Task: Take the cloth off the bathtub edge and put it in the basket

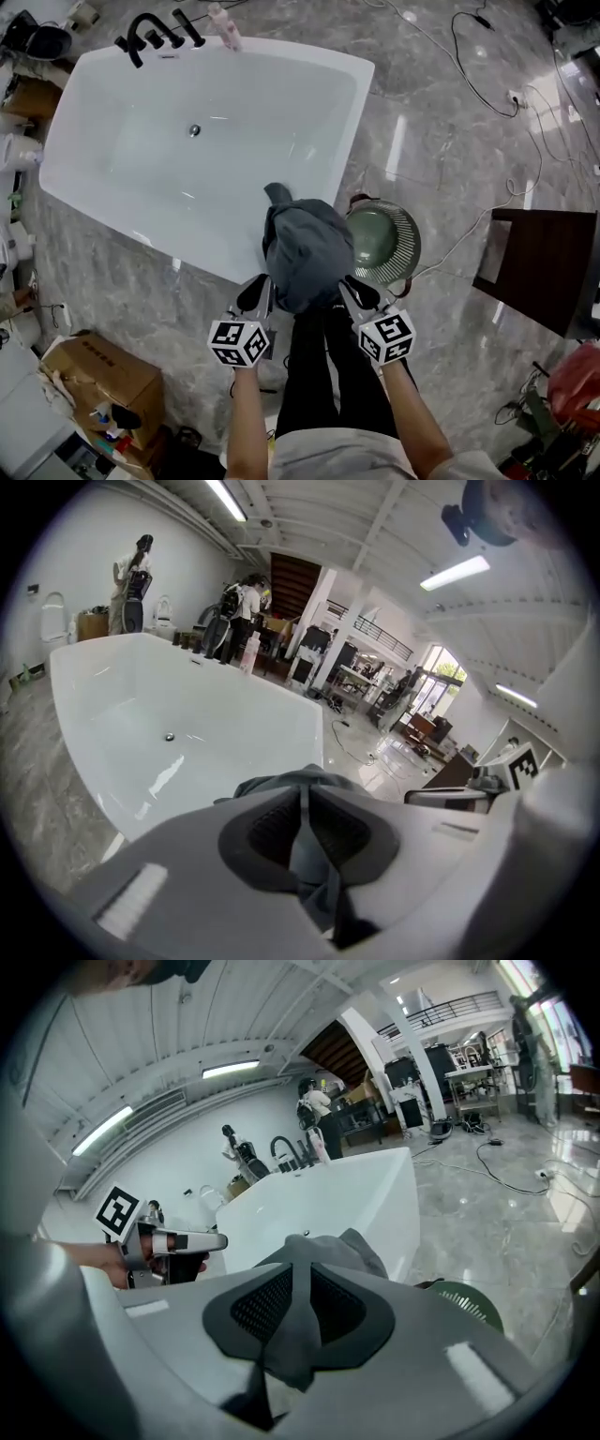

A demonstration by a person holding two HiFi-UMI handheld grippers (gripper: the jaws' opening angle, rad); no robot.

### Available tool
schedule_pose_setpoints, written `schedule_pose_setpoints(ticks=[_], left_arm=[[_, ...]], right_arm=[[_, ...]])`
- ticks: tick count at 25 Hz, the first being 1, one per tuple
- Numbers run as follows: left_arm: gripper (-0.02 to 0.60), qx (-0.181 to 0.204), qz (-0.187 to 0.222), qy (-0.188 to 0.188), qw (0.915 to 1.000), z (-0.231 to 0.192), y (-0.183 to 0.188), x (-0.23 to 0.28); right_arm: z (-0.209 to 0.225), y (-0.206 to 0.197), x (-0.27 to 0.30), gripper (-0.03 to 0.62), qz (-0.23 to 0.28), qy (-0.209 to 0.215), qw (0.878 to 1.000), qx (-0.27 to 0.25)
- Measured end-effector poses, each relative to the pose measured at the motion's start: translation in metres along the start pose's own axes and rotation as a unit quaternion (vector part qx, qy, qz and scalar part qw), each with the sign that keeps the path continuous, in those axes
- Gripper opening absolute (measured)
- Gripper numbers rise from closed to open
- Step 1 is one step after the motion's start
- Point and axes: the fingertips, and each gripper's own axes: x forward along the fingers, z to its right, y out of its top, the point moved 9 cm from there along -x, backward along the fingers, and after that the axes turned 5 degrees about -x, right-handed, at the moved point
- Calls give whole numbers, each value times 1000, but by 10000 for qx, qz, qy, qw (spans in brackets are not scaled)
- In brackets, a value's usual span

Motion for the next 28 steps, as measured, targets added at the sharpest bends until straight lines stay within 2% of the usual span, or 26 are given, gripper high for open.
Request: schedule_pose_setpoints(ticks=[1,4,7,10,12,16,18,23,28], left_arm=[[63,45,-70,-83,9999,-3,1,9],[126,105,-278,-383,9988,-14,1,31],[174,212,-555,-843,9947,-20,-3,55],[268,235,-900,-1267,9876,-30,-4,74],[325,227,-1135,-1482,9822,-37,-7,83],[432,77,-1531,-1881,9701,-46,-14,103],[484,97,-1737,-2044,9633,-49,-16,113],[559,82,-2189,-2320,9477,-53,-19,143],[603,-103,-2705,-2631,9260,-58,-33,168]], right_arm=[[4,-2,4,41,61,-29,10000,17],[10,-8,17,46,209,115,9997,-70],[20,-16,23,104,216,327,9991,-156],[29,-31,24,153,370,371,9984,196],[32,-40,25,229,371,459,9978,307],[35,-60,34,403,39,641,9975,297],[35,-68,41,455,-66,694,9964,480],[37,-80,68,497,-206,823,9928,842],[41,-91,91,509,-246,884,9883,1217]])
